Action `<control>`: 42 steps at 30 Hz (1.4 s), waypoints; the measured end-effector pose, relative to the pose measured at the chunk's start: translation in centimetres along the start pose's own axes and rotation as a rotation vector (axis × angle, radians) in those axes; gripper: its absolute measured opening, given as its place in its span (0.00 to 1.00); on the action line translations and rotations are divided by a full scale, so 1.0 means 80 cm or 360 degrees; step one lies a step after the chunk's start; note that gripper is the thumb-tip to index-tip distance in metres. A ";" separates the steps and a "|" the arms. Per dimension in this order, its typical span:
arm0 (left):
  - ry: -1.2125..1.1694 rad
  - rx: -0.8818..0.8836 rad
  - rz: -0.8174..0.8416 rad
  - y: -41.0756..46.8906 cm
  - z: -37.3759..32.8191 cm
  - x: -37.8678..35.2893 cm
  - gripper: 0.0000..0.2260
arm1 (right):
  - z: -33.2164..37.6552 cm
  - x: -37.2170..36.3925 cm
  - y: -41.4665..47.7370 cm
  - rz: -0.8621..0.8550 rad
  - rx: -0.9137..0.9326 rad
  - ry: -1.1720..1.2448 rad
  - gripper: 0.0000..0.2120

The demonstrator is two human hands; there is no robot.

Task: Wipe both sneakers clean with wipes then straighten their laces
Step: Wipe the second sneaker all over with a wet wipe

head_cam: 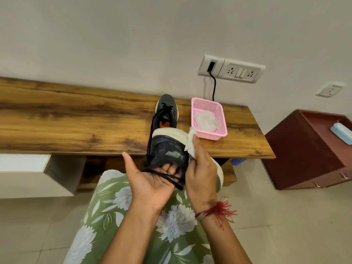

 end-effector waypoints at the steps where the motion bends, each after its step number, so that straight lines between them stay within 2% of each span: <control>1: 0.0012 0.0052 0.0036 0.001 0.002 -0.001 0.33 | 0.002 -0.002 -0.003 -0.0002 -0.0044 0.0037 0.25; 3: 0.0090 0.0143 0.0057 0.008 0.010 -0.001 0.23 | 0.005 -0.004 -0.008 -0.0022 -0.0097 0.0102 0.23; 5: 0.0185 0.0198 0.0076 0.004 0.017 -0.009 0.17 | -0.002 0.004 -0.002 -0.0100 -0.0189 0.0228 0.22; 9: 0.0356 0.0139 0.0193 -0.002 0.020 -0.028 0.17 | -0.013 0.023 0.012 -0.0328 -0.0330 0.0378 0.24; 13: 0.0472 -0.0095 0.0226 -0.004 0.004 -0.040 0.15 | 0.003 0.025 0.009 -0.0409 -0.0244 0.0472 0.23; 16: 0.0521 -0.0165 0.0164 -0.003 -0.004 -0.035 0.21 | 0.011 0.023 0.004 -0.0459 -0.0193 0.0499 0.22; 18: 0.0567 -0.0157 0.0085 -0.003 -0.004 -0.025 0.24 | 0.019 0.019 0.001 -0.0429 -0.0131 0.0488 0.23; 20: 0.0555 -0.0129 0.0015 -0.002 0.000 -0.017 0.23 | 0.026 0.012 0.001 -0.0350 -0.0095 0.0402 0.25; 23: 0.0551 -0.0122 -0.0004 -0.001 0.003 -0.012 0.13 | 0.037 0.007 -0.006 -0.0293 0.0016 0.0184 0.24; 25: 0.0602 -0.0062 0.0028 0.000 0.008 -0.007 0.07 | 0.057 -0.007 -0.011 -0.0151 0.0192 0.0095 0.23; 28: 0.0658 0.0023 -0.0015 -0.004 0.017 0.004 0.12 | 0.079 -0.026 -0.016 0.0129 0.0409 0.0096 0.24; 30: 0.0604 -0.0013 -0.0030 -0.003 0.010 0.000 0.07 | 0.056 -0.004 -0.006 -0.0015 0.0245 0.0367 0.22; 32: 0.0441 -0.0067 -0.0064 0.001 0.001 -0.004 0.11 | 0.011 0.024 0.002 -0.0241 -0.0024 0.0664 0.20; 34: 0.0368 -0.0085 -0.0104 0.005 -0.006 -0.002 0.12 | -0.023 0.039 0.002 -0.0382 -0.0208 0.0740 0.17; 36: 0.0342 -0.0045 -0.0103 0.006 -0.005 -0.001 0.12 | -0.039 0.031 0.000 -0.0383 -0.0304 0.0762 0.15; 38: 0.0341 0.0001 -0.0100 0.006 -0.001 -0.001 0.13 | -0.040 0.012 -0.002 -0.0291 -0.0307 0.0743 0.16; 42: 0.0320 -0.0006 -0.0094 0.002 0.000 -0.006 0.15 | -0.025 -0.009 -0.011 -0.0184 -0.0115 0.0469 0.23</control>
Point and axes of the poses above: each hand's wrist, its own y-axis towards the middle knuckle, its own x-axis out of the back of the hand, z = x × y, the point moved 9 cm from there along y, towards the middle knuckle, and after that the axes turned 4 degrees about z, right-handed, at the moved point
